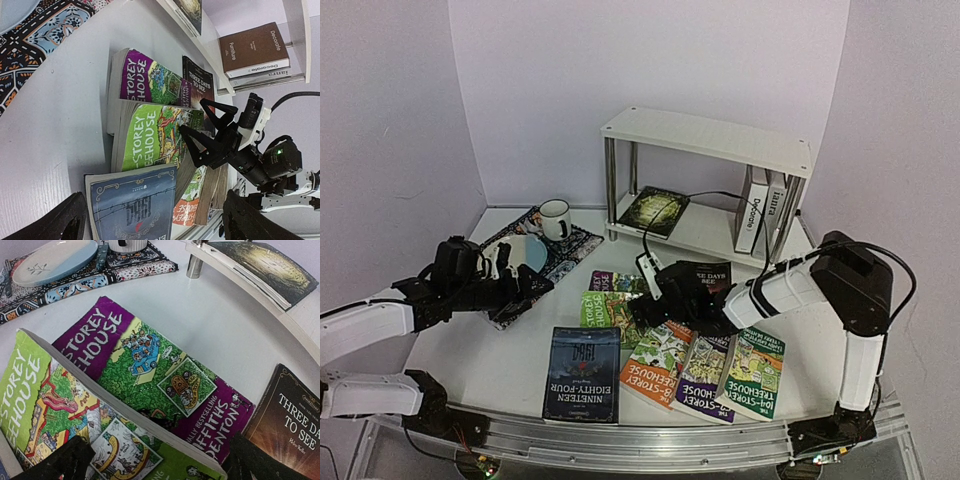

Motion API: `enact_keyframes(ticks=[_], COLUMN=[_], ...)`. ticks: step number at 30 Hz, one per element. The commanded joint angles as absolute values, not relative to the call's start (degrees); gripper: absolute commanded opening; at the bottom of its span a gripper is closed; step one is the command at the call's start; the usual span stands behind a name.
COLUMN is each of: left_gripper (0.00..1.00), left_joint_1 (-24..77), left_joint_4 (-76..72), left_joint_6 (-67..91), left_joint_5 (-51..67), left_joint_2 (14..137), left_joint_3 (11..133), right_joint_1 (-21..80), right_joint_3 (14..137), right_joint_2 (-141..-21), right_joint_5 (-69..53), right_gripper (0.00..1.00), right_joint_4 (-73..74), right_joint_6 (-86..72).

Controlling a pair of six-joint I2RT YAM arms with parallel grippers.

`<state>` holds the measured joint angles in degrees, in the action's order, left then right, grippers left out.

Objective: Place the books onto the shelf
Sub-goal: Adjust the book pile.

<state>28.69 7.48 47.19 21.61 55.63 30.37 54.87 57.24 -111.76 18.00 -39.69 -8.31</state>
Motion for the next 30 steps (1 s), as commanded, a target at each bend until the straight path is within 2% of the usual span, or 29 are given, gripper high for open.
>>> enact_keyframes(ticks=[1, 10, 20, 30], left_gripper=[0.96, 0.95, 0.95, 0.95], left_joint_1=[28.5, 28.5, 28.5, 28.5], left_joint_4=[10.2, 10.6, 10.6, 10.7], left_joint_6=[45.0, 46.4, 46.8, 47.7], left_joint_5=[19.5, 21.1, 21.3, 22.0], left_joint_2=[53.9, 55.1, 54.9, 54.5], left_joint_3=[32.5, 29.4, 28.4, 26.6], right_joint_1=[56.9, 57.8, 58.2, 58.3], right_joint_3=[55.9, 58.6, 58.3, 58.9], right_joint_2=[-116.6, -123.5, -123.7, -123.1], right_joint_5=[22.6, 22.1, 18.4, 19.7], right_gripper=[0.98, 0.98, 0.98, 0.98], right_joint_4=[-49.0, -44.8, -45.7, -43.2], right_joint_6=[-8.2, -9.2, -7.3, -7.1])
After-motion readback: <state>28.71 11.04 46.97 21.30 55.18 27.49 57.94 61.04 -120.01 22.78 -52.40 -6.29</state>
